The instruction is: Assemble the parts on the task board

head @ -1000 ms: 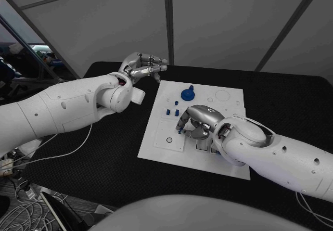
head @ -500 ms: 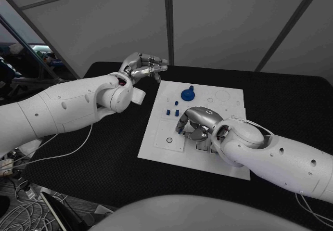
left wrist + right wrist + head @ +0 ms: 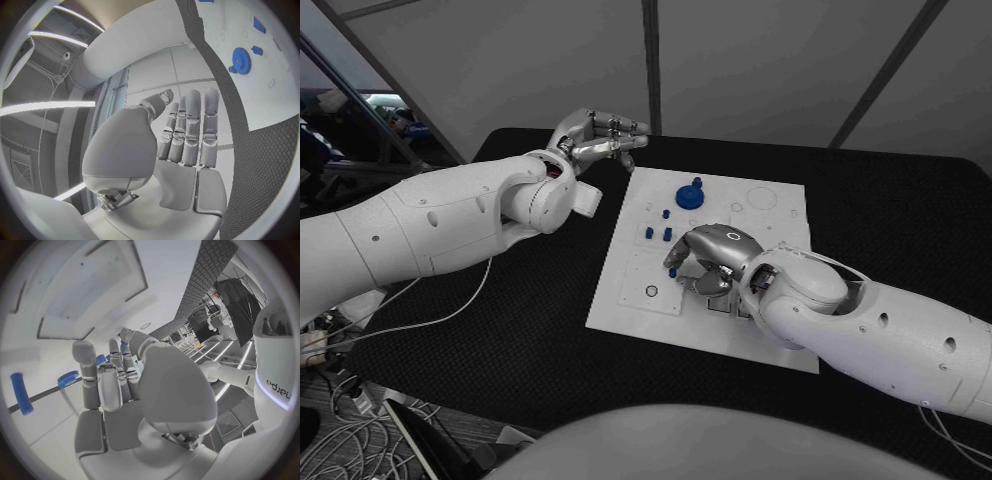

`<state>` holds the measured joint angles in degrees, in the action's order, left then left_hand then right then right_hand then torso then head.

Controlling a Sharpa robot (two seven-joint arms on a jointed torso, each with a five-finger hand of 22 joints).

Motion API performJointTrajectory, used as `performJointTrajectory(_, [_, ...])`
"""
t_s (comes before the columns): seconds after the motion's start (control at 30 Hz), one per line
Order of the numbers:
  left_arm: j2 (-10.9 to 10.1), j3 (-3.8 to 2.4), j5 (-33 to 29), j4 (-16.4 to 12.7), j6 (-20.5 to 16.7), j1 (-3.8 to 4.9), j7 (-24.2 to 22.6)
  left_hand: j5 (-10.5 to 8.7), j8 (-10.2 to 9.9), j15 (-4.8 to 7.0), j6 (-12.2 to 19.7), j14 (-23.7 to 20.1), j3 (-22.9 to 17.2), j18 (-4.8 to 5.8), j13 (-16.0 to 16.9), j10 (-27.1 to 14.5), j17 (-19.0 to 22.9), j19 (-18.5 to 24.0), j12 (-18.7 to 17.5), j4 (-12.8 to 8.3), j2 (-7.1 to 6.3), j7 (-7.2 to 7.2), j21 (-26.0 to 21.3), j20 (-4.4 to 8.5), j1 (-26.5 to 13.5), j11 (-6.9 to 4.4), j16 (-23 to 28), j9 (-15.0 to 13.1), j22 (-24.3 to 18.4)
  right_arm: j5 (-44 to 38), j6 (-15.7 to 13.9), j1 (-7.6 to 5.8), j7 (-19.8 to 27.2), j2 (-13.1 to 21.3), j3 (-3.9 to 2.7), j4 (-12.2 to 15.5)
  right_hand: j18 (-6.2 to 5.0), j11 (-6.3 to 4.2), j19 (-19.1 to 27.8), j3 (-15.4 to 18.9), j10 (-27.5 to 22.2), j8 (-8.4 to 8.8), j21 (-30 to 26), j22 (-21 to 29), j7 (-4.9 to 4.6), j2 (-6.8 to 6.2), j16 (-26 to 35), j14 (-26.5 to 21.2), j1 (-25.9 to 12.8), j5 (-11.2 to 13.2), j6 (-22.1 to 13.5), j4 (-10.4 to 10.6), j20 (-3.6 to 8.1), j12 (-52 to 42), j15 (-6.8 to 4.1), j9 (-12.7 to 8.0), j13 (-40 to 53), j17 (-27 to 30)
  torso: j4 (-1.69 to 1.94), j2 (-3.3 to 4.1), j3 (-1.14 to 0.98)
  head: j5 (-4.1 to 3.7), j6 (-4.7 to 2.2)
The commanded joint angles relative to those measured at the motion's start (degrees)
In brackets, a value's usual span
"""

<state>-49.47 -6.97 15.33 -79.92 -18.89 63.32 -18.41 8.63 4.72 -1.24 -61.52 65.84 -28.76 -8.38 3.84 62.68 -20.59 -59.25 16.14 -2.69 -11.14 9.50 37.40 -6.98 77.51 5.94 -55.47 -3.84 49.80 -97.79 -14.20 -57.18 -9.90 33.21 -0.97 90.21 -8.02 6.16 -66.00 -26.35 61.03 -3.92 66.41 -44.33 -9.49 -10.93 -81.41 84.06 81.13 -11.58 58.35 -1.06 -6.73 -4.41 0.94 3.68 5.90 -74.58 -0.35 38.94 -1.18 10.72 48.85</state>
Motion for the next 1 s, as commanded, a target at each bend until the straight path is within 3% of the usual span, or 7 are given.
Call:
performJointTrajectory(0.03, [0.08, -0.05, -0.18, 0.01, 0.68, 0.11, -0.08, 0.09, -0.26, -0.11, -0.05, -0.28, -0.06, -2.04, -0.09, -0.46, 0.06, 0.47, -0.21, -0.25, 0.61, 0.51, -0.19, -0.03, 0.04, 0.13, 0.31, 0.07, -0.09, -2.34, -1.84, -0.02, -0.73, 0.12, 0.02, 0.20, -1.23, 0.57, 2.01, 1.20, -3.37, 0.32, -2.32, 3.53, 0.07, -0.09, 0.95, 2.02, -0.53, 0.48, -3.01, -0.40, -0.58, -0.03, 0.67, 0.06, -0.76, 1.38, 0.00, 0.00, -0.07, -0.07, -0.13])
performJointTrajectory(0.47, [0.05, -0.03, -0.18, 0.25, 1.08, 0.10, 0.12, 0.09, -0.28, -0.12, -0.01, -0.29, -0.05, -2.04, -0.10, -0.54, 0.10, 0.48, -0.23, -0.25, 0.62, 0.52, -0.20, -0.04, 0.03, 0.16, 0.34, 0.08, -0.10, -2.95, -6.97, -0.01, -0.83, 3.31, -0.01, 4.12, -1.37, 0.49, 1.84, 2.55, -4.18, -0.24, -3.08, 4.44, 0.17, 0.94, 0.88, 2.01, -0.06, -0.17, -2.54, -0.86, -0.65, -2.92, 0.62, 0.41, -0.92, 1.37, -0.08, 0.01, -0.08, -0.52, -0.57])
performJointTrajectory(0.6, [0.01, -0.01, -0.18, 0.33, 1.19, 0.09, 0.16, 0.10, -0.29, -0.14, 0.00, -0.30, -0.07, -2.04, -0.10, -0.62, 0.13, 0.49, -0.24, -0.26, 0.66, 0.52, -0.22, -0.05, 0.05, 0.17, 0.37, 0.08, -0.10, -2.33, -8.36, -0.03, -1.23, 5.80, -0.13, 6.55, -1.17, 0.26, 0.89, 2.36, -3.19, -0.45, -2.46, 3.47, 0.11, 1.25, 0.67, 2.22, -0.32, -0.42, -1.75, -0.75, -0.46, -4.48, 0.43, 0.50, -0.93, 1.08, -0.11, -0.02, -0.08, -1.26, -1.01])
performJointTrajectory(0.63, [-0.01, -0.01, -0.18, 0.34, 1.23, 0.09, 0.17, 0.10, -0.29, -0.14, 0.00, -0.30, -0.07, -2.04, -0.10, -0.62, 0.13, 0.49, -0.24, -0.26, 0.66, 0.52, -0.22, -0.05, 0.05, 0.17, 0.37, 0.08, -0.10, -1.94, -8.27, -0.04, -1.38, 6.43, -0.36, 7.05, -1.13, 0.21, 0.70, 2.33, -2.98, -0.51, -2.33, 3.25, 0.11, 1.26, 0.70, 2.21, -0.43, -0.44, -1.54, -0.69, -0.43, -4.77, 0.40, 0.53, -0.95, 1.14, -0.15, -0.03, -0.08, -1.41, -1.09])
performJointTrajectory(0.7, [-0.06, 0.00, -0.18, 0.33, 1.34, 0.09, 0.19, 0.10, -0.29, -0.14, 0.00, -0.30, -0.07, -2.04, -0.10, -0.62, 0.13, 0.49, -0.24, -0.26, 0.66, 0.52, -0.22, -0.05, 0.05, 0.17, 0.37, 0.08, -0.10, -0.56, -6.94, -0.12, -1.99, 8.03, -1.78, 7.98, -0.94, 0.01, -0.04, 2.34, -2.03, -0.69, -1.76, 2.27, 0.14, 1.18, 0.68, 2.26, -1.05, -0.41, -0.86, -0.36, -0.34, -5.76, 0.27, 0.60, -0.99, 1.11, -0.11, -0.05, 0.02, -1.98, -1.36])
performJointTrajectory(0.83, [-0.14, 0.03, -0.18, 0.31, 1.52, 0.09, 0.19, 0.10, -0.29, -0.14, 0.00, -0.30, -0.07, -2.04, -0.10, -0.63, 0.13, 0.49, -0.24, -0.27, 0.67, 0.52, -0.22, -0.05, 0.05, 0.17, 0.38, 0.08, -0.10, 1.40, -2.45, -1.06, -3.31, 10.90, -3.88, 8.36, -0.72, -0.32, -0.98, 3.38, -1.71, -0.63, -1.16, 1.18, 0.58, 0.25, 0.26, 2.52, -2.74, -0.15, -0.38, 0.44, -0.20, -6.65, 0.08, 0.57, -1.30, 0.48, -0.14, -0.03, 0.09, -3.20, -2.17])
performJointTrajectory(1.0, [-0.18, 0.07, -0.18, 0.25, 1.65, 0.09, 0.21, 0.10, -0.29, -0.15, -0.01, -0.31, -0.07, -2.04, -0.10, -0.65, 0.15, 0.49, -0.24, -0.27, 0.69, 0.52, -0.23, -0.06, 0.06, 0.18, 0.39, 0.07, -0.11, 2.17, 1.29, -2.34, -4.16, 13.66, -4.98, 7.53, -0.48, -0.49, -1.78, 4.86, -2.10, -0.37, -0.65, 0.15, 0.96, -0.49, -0.17, 2.73, -3.59, -0.59, -0.42, 0.89, -0.06, -7.20, -0.09, 0.48, -1.59, -0.16, -0.32, 0.00, 0.10, -4.11, -2.80])
